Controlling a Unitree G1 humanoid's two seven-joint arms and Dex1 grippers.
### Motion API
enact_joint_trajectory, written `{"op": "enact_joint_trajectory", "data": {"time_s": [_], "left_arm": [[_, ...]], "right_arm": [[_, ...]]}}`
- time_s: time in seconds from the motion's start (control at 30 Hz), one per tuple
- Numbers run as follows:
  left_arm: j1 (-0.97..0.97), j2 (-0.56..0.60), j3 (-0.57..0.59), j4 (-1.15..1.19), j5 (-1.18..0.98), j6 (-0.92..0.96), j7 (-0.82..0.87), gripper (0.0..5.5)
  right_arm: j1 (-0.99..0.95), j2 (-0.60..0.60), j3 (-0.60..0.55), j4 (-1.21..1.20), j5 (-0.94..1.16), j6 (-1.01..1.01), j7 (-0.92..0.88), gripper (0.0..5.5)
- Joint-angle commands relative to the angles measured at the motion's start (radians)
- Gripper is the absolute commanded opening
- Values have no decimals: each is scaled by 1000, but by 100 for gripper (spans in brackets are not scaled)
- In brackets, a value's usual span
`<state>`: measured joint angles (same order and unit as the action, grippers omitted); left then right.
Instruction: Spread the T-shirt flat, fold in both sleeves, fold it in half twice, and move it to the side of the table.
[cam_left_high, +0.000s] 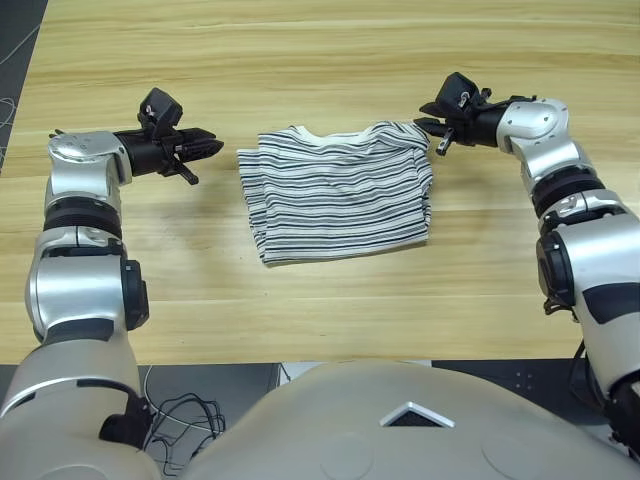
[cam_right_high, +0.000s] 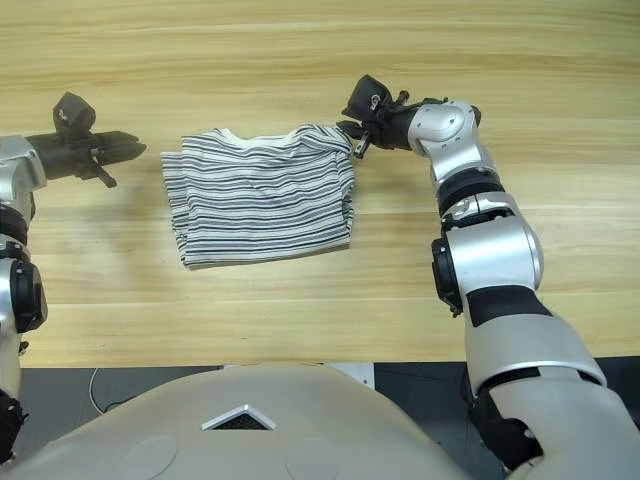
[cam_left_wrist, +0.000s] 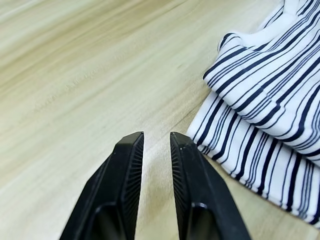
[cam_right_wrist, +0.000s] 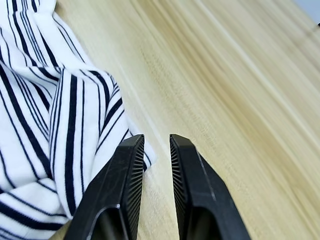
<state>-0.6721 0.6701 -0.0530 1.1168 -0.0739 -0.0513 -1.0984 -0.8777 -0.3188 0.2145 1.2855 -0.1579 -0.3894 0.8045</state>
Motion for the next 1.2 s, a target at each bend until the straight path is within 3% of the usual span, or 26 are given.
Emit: {"op": "enact_joint_trajectory", "data": {"time_s": [0.03, 0.17, 0.27, 0.5, 0.7, 0.83, 0.9, 1.03, 1.13, 1.2], "left_arm": [[154, -9, 31, -430, -147, 51, -169, 96], [366, 3, -34, -964, -244, 195, -167, 96], [487, 16, -101, -1135, -210, 221, -146, 96], [554, 35, -166, -1149, -117, 232, -112, 96], [550, 58, -253, -1030, 77, 108, -57, 96], [597, 112, -288, -1083, 136, 62, -76, 96], [624, 162, -307, -1083, 191, 41, -73, 96], [661, 286, -344, -1020, 359, -76, -17, 96], [626, 320, -333, -1035, 441, -144, 62, 96], [584, 334, -336, -1020, 508, -214, 126, 96]], "right_arm": [[-15, 18, -53, -48, 55, -81, 87, 94], [8, 5, -94, -109, 111, -149, 154, 94], [35, -4, -86, -146, 120, -160, 240, 94], [114, -36, -10, -169, 39, -175, 309, 94], [150, -50, 64, -150, -56, -205, 255, 94], [154, -68, 153, -111, -182, -222, 156, 94], [177, -82, 163, -137, -170, -235, 212, 94], [303, -134, 179, -391, -59, -176, 430, 94], [480, -190, 189, -835, 90, 118, 560, 94], [553, -204, 184, -1057, 115, 329, 542, 94]]}}
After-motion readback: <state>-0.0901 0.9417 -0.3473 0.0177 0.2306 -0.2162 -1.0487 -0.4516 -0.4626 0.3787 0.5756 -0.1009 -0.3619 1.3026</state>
